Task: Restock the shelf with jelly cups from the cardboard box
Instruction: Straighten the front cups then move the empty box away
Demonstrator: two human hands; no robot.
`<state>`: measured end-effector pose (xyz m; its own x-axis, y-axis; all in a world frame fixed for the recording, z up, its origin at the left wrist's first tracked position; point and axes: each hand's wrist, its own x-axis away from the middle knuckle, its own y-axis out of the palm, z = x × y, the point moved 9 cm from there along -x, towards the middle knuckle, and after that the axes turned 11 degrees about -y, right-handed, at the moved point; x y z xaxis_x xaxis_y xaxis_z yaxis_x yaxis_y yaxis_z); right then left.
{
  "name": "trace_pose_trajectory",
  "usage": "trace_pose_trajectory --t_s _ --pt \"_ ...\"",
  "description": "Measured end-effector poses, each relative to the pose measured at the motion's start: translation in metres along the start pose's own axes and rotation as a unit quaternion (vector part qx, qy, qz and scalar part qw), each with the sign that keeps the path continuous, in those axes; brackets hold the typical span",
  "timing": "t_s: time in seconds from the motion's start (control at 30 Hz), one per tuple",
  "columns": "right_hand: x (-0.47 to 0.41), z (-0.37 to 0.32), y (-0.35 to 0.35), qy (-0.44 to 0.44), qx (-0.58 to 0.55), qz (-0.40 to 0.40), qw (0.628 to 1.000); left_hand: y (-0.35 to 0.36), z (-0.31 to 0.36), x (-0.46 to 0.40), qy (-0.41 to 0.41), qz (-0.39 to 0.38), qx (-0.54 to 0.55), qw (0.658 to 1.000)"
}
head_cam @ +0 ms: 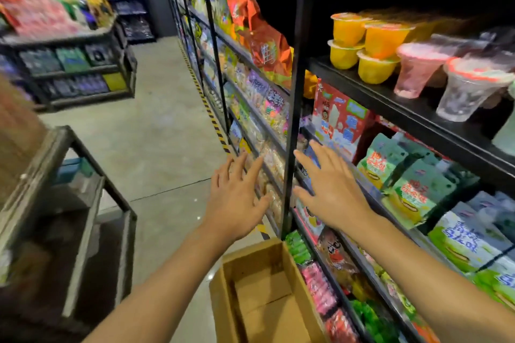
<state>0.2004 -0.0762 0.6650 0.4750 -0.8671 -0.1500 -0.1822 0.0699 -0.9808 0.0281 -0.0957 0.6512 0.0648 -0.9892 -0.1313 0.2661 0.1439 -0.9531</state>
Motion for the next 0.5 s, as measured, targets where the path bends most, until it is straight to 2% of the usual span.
trace_pose_trajectory --t_s 0.17,0.23,0.5 --pt "-0.02 0.001 0.021 -0.047 -0.006 -0.005 0.999 0.001 -0.006 0.009 -0.094 0.035 0.012 0.995" --pt "-0.024 0.0 0.027 -0.052 0.005 -0.005 0.999 0.002 -0.012 0.011 -0.114 0.059 -0.013 0.992" --pt "-0.009 -0.003 0.098 -0.031 -0.062 -0.017 0.997 0.055 -0.046 0.028 -0.161 0.052 0.004 0.986"
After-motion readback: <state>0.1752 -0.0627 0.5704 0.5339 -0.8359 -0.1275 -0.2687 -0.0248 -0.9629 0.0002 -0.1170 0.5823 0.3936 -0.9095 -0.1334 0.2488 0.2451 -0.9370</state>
